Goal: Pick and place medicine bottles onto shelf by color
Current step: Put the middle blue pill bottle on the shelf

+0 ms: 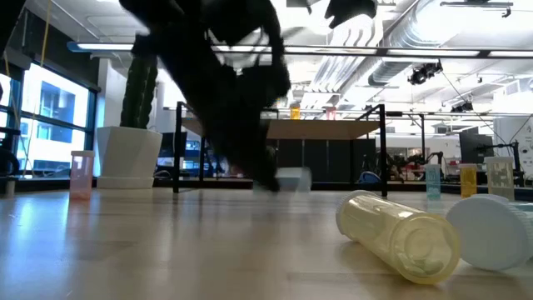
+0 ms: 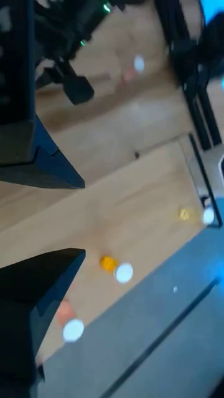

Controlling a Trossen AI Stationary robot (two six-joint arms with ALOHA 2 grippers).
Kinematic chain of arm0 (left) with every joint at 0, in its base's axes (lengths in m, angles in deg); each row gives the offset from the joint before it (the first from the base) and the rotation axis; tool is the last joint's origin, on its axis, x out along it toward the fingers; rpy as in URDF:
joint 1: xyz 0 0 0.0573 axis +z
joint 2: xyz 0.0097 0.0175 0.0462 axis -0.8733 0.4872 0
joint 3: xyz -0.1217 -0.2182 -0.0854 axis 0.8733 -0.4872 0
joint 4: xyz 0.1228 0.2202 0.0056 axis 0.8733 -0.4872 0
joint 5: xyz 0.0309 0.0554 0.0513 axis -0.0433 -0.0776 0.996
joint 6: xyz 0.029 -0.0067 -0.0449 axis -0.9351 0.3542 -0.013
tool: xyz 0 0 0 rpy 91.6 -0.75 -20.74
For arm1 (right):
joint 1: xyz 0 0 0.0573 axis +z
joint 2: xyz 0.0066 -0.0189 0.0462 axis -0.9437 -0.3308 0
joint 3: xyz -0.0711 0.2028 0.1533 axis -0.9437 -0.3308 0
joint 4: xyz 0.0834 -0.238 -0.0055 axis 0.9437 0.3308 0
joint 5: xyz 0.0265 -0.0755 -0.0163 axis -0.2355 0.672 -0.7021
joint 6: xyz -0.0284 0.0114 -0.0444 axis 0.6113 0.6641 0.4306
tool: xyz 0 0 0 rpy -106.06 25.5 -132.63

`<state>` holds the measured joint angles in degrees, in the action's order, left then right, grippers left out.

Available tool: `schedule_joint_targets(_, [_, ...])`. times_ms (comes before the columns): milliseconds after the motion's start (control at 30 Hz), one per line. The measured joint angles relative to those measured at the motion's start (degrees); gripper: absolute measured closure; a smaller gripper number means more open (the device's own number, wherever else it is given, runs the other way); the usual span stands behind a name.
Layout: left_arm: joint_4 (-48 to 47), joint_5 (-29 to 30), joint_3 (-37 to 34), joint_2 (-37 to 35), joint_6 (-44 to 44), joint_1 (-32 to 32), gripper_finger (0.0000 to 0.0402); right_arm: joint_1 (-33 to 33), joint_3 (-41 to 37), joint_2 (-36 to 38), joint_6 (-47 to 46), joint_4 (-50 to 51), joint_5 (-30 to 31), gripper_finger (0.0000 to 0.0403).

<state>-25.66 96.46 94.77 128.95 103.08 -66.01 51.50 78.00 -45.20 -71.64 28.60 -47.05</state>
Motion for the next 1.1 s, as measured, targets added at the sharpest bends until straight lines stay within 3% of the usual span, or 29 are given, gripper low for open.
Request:
schedule_joint_targets(233, [2.2, 0.5, -3.7, -9.4, -2.2, 2.8, 0.0309, 2.2, 0.0, 2.4, 0.0, -0.1, 0.0, 0.0245])
schedule_joint_targets(433, [9.0, 0.7, -12.9, -20.0, -2.0, 5.2, 0.0309, 4.2, 0.0, 2.6, -0.6, -0.1, 0.0, 0.0245])
schedule_joint_targets(767, [37.3, 0.7, -30.6, -33.7, -1.0, 6.4, 0.0309, 7.9, 0.0, 2.5, 0.2, -1.5, -0.4, 0.0245])
schedule_joint_targets(1100, [61.8, -1.9, -37.6, -34.1, -10.3, 6.2, 0.0309, 13.2, 0.0, -0.8, 6.4, -11.1, -9.1, 0.0245])
